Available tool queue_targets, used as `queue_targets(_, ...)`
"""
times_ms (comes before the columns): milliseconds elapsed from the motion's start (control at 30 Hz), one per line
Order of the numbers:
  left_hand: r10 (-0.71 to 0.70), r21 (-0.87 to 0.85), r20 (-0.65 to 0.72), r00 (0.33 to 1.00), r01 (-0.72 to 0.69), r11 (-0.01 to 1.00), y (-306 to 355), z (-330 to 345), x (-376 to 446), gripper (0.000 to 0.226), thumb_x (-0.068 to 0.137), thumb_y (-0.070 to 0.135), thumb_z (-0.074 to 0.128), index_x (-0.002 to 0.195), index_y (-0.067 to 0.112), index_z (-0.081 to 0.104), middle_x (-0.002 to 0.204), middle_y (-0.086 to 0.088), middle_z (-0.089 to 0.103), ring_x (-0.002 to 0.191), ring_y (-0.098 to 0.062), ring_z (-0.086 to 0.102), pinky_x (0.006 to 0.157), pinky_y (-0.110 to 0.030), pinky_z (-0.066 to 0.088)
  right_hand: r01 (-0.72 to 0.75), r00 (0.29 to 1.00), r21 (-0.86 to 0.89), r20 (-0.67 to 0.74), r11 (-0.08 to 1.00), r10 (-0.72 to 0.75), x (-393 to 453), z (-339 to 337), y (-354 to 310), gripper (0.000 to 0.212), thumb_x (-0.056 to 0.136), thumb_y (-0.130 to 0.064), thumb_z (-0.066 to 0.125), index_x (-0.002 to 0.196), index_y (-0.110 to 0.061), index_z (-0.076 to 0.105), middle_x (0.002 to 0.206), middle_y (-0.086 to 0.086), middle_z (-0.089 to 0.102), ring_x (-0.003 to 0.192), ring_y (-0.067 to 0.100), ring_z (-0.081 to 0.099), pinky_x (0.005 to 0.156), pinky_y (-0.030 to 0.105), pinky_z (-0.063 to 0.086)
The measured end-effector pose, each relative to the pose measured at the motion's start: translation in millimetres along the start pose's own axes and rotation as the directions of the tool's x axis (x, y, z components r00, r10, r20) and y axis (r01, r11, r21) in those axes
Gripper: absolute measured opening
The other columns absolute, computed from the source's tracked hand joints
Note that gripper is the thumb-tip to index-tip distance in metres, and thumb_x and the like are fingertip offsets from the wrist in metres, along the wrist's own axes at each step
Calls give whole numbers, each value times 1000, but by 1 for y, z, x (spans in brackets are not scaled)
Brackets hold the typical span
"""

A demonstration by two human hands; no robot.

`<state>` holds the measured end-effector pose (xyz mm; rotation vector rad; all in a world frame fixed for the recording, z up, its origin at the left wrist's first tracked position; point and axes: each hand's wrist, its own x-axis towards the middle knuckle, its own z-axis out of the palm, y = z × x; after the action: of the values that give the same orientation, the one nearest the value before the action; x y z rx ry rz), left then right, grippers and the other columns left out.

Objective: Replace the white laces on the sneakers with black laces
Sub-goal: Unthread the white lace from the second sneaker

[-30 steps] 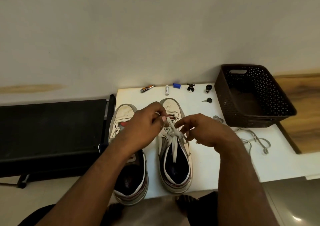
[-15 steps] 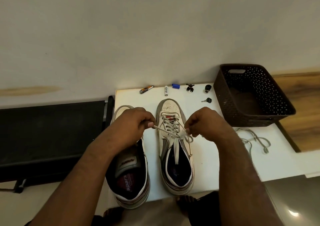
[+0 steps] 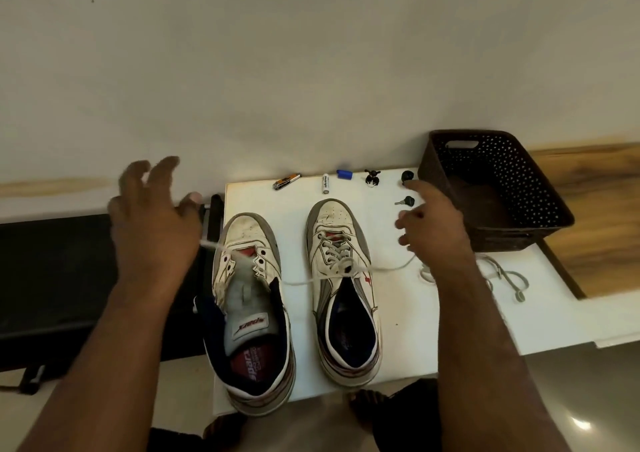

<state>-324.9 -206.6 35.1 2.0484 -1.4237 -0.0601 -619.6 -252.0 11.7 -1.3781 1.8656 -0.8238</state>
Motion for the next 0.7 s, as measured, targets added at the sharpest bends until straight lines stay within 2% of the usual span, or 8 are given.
queue_targets(67,160,-236,146,976,-122,964,22,13,-12,30,89,10,63,117,23,64,123,0,59,106,-25,60,93,-35,46,25,937,-19,348,1000,-17,-9,3,-12,39,93,-1,49,121,-27,58,90,4,69,65,18,64,53,27,50)
queue_targets(167,265,-395,573,776,-22,918,56,33,-35,29,91,17,65,112,37,66,97,22,61,79,-8,66,70,-14,45,59,781,-142,623,988,43,-19,6,-20,31,92,0,52,108,-23,66,90,4,67,71,16,62,56,23,51)
queue_targets(267,318,-391,677,664,-42,919,66,47,-44,32,87,27,69,117,38,64,105,22,63,77,7,58,67,-8,38,22,778,-118,626,993,57,-20,6,-17,26,89,-2,60,106,-21,65,94,4,66,79,18,64,63,26,55)
queue_targets(367,340,-388,737,584,-46,921,66,50,-45,36,75,34,80,107,39,64,96,19,64,78,3,60,71,-16,48,36,729,-131,682,991,64,-19,5,-13,35,82,-5,71,110,-24,62,102,0,62,89,19,65,66,27,55)
queue_targets(433,316,-340,739,595,-76,938,64,53,-47,38,68,34,84,102,36,65,87,14,65,75,1,61,76,-28,54,50,699,-146,712,988,70,-19,5,-12,31,81,-7,73,107,-21,63,94,-1,66,80,14,65,64,26,53)
queue_targets(533,279,-311,692,666,-74,948,63,57,-49,43,65,39,85,103,36,64,90,15,66,77,0,61,78,-36,55,123,723,-144,691,982,11,-19,6,-12,20,79,-7,75,95,-16,67,76,0,67,70,13,63,60,27,51)
queue_targets(633,329,-373,688,647,-73,925,66,56,-52,59,71,31,81,119,44,50,95,14,65,81,-4,65,78,-35,56,157,828,-59,552,986,-99,-15,7,-14,9,83,-7,71,87,-15,68,75,-1,66,66,11,62,55,22,49)
queue_targets(700,353,-394,691,631,-81,916,67,55,-54,68,72,24,79,122,48,40,93,13,63,80,-7,66,77,-37,56,175,946,62,264,983,-185,-11,8,-17,10,87,-8,66,86,-17,67,81,-2,66,70,13,64,57,25,51)
